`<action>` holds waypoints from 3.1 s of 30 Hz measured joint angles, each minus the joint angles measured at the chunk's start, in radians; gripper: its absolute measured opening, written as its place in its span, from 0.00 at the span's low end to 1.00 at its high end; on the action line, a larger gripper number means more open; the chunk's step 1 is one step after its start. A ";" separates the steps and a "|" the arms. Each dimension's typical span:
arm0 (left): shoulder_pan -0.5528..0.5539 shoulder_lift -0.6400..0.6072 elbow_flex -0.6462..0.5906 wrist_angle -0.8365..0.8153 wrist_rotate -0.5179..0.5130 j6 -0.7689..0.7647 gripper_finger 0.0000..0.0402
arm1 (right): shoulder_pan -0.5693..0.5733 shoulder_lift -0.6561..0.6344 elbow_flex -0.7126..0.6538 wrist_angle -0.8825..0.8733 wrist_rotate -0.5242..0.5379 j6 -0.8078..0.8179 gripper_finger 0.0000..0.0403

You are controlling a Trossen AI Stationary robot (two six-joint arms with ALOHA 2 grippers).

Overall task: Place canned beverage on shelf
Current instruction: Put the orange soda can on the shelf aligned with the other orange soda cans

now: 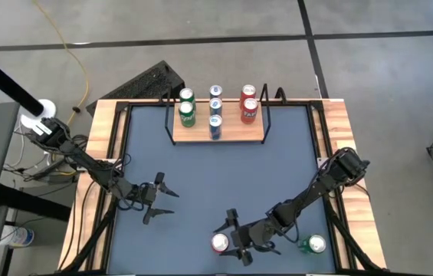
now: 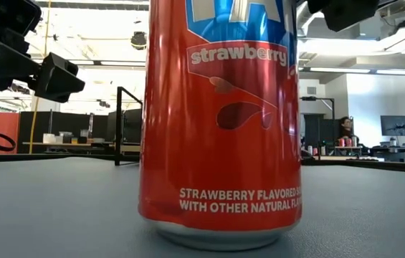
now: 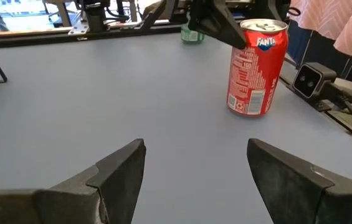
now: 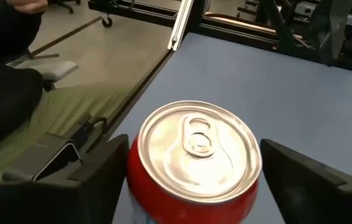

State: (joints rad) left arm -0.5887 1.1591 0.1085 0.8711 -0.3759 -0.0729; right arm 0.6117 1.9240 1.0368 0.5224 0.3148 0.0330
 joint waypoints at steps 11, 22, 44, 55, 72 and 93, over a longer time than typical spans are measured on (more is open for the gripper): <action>0.000 0.000 0.000 0.000 -0.003 -0.002 0.67 | 0.001 0.000 0.000 -0.001 0.000 0.000 0.65; 0.000 0.000 0.000 -0.004 -0.002 -0.002 0.67 | 0.015 -0.044 0.005 -0.018 -0.003 -0.044 0.65; 0.000 0.000 0.000 -0.008 -0.002 0.000 0.67 | -0.102 -0.334 0.006 -0.397 0.054 -0.123 0.65; 0.000 0.000 0.000 -0.022 0.000 0.001 0.67 | -0.317 -0.536 -0.114 -0.460 0.050 -0.218 0.65; 0.000 0.000 0.001 -0.008 -0.005 0.010 0.67 | -0.837 -0.625 -0.226 -0.416 -0.226 -0.273 0.65; 0.001 0.000 0.001 0.000 -0.010 0.003 0.67 | -1.064 -0.644 -0.353 -0.297 -0.343 -0.225 0.65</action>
State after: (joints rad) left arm -0.5880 1.1591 0.1093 0.8715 -0.3859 -0.0700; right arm -0.4527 1.2797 0.6842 0.2253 -0.0284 -0.1920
